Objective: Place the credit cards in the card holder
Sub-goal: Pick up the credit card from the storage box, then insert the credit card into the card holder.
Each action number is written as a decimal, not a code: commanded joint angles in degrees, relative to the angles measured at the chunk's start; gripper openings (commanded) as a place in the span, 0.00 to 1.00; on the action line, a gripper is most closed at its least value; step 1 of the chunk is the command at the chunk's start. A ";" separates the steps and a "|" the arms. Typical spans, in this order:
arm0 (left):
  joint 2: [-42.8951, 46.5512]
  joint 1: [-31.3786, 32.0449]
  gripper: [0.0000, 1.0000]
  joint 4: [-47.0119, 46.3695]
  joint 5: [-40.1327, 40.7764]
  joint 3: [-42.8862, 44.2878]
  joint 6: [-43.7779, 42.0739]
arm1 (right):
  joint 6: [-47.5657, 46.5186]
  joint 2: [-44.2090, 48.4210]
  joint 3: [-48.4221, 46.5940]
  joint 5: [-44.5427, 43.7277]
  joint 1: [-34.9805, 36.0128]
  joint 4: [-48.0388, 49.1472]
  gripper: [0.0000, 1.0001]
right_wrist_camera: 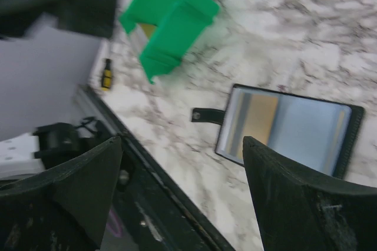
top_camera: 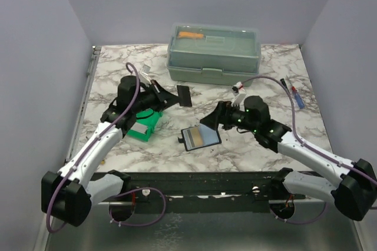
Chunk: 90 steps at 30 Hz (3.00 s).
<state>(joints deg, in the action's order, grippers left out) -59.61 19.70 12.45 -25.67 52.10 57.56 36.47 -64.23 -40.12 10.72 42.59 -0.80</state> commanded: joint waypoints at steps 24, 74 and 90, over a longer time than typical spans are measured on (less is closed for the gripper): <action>-3.22 11.28 0.00 -47.07 -5.19 -17.81 8.96 | 42.68 -5.40 17.76 27.41 -13.23 66.68 0.43; -29.40 17.30 0.24 4.12 13.10 -8.34 -13.76 | -14.22 -25.92 1.62 42.98 -19.56 -8.00 0.00; -32.17 17.30 0.22 4.52 15.08 -8.58 -14.49 | -14.07 -32.61 -0.37 42.20 -19.50 -4.83 0.00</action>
<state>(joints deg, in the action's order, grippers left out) -89.06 36.88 15.33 -15.33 43.72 45.01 22.46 -94.67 -38.83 52.34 22.81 -8.56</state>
